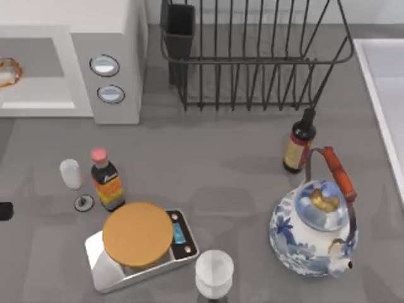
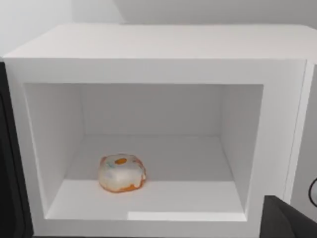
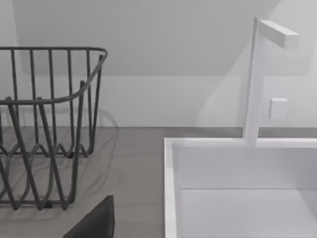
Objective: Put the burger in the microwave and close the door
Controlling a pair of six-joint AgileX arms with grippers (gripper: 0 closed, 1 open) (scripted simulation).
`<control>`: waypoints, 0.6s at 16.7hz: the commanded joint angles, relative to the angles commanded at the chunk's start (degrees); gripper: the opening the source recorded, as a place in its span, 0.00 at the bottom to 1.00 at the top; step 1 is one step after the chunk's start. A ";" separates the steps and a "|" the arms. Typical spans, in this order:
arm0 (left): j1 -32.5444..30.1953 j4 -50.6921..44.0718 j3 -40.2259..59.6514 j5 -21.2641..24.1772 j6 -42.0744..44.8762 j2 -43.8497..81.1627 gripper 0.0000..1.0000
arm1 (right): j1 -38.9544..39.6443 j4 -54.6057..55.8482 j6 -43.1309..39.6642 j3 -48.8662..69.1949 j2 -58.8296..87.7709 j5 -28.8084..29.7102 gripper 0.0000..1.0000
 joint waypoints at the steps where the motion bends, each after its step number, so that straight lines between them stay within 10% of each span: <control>1: 0.89 0.75 -0.01 0.84 -0.01 0.85 0.00 | 0.00 0.00 0.00 0.00 0.00 0.00 1.00; 10: 8.87 7.21 0.05 9.19 0.18 7.31 0.00 | 0.00 0.00 0.00 0.00 0.00 0.00 1.00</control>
